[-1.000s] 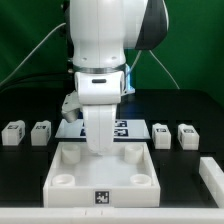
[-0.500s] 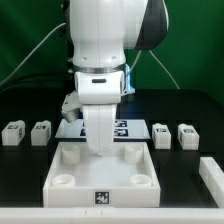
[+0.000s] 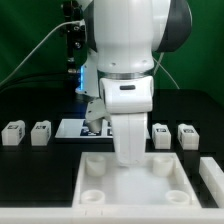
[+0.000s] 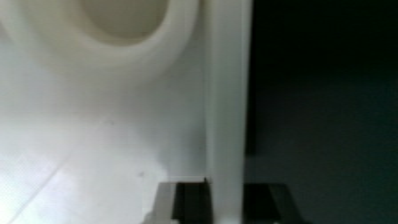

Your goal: Assemble one leg

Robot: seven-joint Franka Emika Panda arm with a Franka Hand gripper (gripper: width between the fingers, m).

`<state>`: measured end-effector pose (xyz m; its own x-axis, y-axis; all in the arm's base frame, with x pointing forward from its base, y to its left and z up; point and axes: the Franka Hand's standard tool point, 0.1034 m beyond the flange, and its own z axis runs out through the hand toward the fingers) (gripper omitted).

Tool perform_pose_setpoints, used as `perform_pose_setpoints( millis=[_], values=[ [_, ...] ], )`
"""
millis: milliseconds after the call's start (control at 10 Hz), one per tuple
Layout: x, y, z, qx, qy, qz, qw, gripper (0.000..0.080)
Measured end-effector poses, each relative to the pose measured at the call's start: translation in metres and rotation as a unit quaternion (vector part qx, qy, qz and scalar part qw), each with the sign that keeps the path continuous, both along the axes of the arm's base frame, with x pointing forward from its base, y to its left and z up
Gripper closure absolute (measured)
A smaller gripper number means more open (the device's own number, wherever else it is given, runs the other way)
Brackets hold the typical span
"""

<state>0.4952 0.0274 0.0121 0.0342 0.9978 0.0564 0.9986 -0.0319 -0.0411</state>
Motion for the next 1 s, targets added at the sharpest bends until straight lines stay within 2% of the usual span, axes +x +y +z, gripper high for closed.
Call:
perform_pose_setpoints(
  millis=[600,1000],
  values=[
    [0.001,0.040,-0.001,0.007,-0.001,-0.007,1.000,0.0739],
    [0.000,0.039,-0.001,0.007,-0.002,-0.011,1.000,0.0739]
  ],
)
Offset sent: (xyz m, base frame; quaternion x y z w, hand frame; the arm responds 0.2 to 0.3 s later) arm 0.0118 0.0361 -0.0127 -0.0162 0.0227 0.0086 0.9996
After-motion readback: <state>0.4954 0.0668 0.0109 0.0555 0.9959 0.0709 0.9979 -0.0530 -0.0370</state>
